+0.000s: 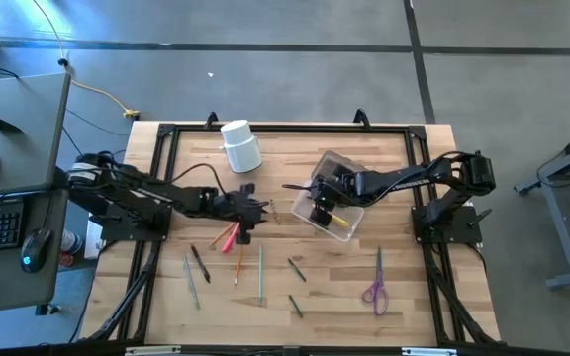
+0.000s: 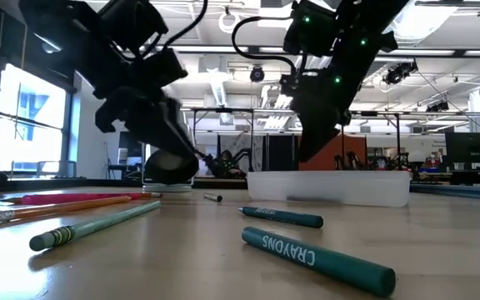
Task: Pick & place school supplies into a supply box
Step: Put the green crayon into the supply box
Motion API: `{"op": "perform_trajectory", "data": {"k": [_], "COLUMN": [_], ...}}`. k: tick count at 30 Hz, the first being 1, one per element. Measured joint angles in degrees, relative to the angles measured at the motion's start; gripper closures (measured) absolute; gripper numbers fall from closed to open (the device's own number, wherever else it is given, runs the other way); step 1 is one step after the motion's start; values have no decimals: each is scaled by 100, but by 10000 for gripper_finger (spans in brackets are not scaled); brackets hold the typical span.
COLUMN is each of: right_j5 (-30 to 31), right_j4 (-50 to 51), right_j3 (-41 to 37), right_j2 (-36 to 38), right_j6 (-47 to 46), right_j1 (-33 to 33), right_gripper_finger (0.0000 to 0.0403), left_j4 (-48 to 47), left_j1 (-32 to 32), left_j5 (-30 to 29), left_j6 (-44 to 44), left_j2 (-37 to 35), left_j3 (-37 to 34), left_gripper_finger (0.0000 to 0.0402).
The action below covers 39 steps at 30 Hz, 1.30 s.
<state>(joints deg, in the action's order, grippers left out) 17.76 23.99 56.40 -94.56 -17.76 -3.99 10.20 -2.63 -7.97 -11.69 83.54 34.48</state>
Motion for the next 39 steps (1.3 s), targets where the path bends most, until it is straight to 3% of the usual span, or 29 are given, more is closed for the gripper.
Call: {"op": "perform_trajectory", "data": {"k": [5,10,18,24,30,39], "right_j5": [-162,-164,-166,-166,-166,-164], "right_j4": [-20,-87,-133,-85,-76,-74], "right_j3": [0,0,0,0,0,0], "right_j2": [2,2,2,2,4,4], "right_j6": [-2,-7,11,26,27,28], "right_j1": [2,2,2,2,2,2], "right_gripper_finger": [320,320,320,320,320,320], "left_j4": [107,72,-72,-238,-580,-741], "left_j1": [77,598,1142,1126,1126,1127], "left_j5": [130,1309,2229,2198,1716,1636], "left_j6": [-1067,-1064,-1055,-1312,-1404,-1506], "left_j2": [4,144,1073,1657,1780,1885], "left_j3": [109,388,963,1192,1290,1290], "left_gripper_finger": [252,252,252,252,252,252]}}
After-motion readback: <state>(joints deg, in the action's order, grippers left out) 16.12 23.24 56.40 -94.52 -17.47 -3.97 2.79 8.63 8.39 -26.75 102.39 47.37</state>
